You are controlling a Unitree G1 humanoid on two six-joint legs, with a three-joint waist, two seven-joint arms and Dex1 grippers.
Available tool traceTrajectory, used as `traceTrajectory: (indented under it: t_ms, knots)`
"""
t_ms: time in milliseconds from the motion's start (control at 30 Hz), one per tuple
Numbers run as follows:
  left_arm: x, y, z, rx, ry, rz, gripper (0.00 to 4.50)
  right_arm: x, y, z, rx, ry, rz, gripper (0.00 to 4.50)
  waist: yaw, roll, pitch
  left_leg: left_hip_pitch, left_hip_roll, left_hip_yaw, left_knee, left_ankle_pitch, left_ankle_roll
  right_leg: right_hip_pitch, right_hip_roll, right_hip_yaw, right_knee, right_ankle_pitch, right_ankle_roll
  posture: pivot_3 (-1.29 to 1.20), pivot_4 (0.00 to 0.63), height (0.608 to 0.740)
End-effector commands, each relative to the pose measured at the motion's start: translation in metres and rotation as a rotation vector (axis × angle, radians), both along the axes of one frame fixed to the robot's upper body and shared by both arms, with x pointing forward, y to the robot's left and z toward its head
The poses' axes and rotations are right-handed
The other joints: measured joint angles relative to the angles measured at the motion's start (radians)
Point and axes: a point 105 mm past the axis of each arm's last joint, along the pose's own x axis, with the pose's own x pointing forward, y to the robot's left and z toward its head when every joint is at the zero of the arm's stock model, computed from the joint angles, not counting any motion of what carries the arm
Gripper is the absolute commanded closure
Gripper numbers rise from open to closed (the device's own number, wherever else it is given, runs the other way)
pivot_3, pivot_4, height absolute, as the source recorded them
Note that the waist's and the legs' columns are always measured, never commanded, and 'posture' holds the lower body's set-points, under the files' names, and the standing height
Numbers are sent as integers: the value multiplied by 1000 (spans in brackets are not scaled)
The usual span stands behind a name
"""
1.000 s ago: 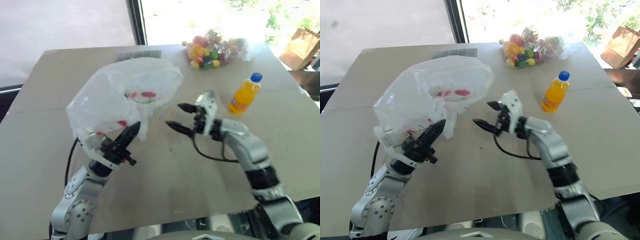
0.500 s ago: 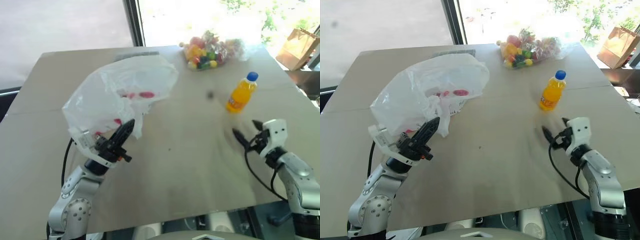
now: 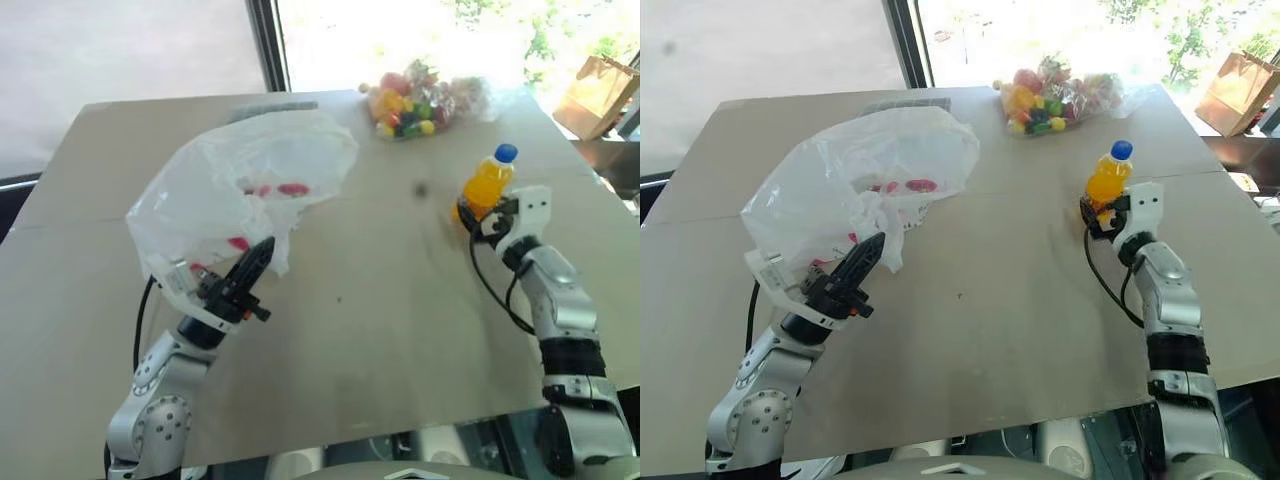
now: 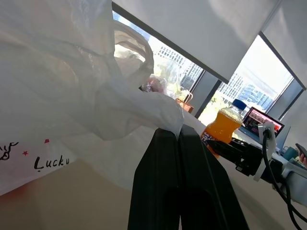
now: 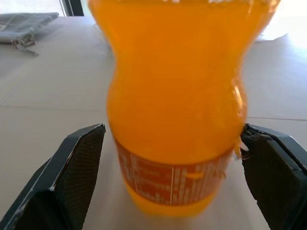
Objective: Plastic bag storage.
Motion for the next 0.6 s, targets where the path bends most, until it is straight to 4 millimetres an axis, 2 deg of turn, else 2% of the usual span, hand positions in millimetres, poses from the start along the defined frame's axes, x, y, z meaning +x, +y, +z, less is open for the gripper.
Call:
traceTrajectory:
  t_ms: [33,167,233,300,367,467,533,600]
  knots:
    - [-4,-1,12,18,-59,5,4500,12,4,8,6,-54,-5,56,0,0,0,0,0,0,0,0,0,0,0,0,0,0,0,0,150,740]
    - [-3,-1,12,21,-59,5,4500,21,11,8,19,-70,0,56,-1,0,0,0,0,0,0,0,0,0,0,0,0,0,0,0,150,740]
    - [-3,0,12,22,-62,6,4500,22,12,11,12,-92,2,571,-1,0,0,0,0,0,0,0,0,0,0,0,0,0,0,0,150,740]
    - [-2,0,12,23,-63,6,4500,22,15,14,-15,-110,25,1367,-1,0,0,0,0,0,0,0,0,0,0,0,0,0,0,0,150,740]
    - [-3,1,11,23,-60,6,4500,19,26,18,-49,-130,72,1452,-1,0,0,0,0,1,0,0,0,0,0,0,0,0,0,0,150,740]
    - [-3,1,8,25,-55,1,4500,11,60,30,-65,-164,217,1452,-5,1,1,0,0,1,0,0,0,0,0,1,1,0,0,0,150,740]
    - [-3,0,6,25,-52,-6,4500,2,94,45,-16,-178,349,1452,-8,2,1,0,1,1,0,0,0,-1,0,1,1,0,0,0,150,740]
    - [-3,-3,5,25,-50,-20,4500,-11,139,71,57,-209,502,1452,-15,3,2,0,1,1,-1,0,0,-2,1,1,1,0,0,0,150,740]
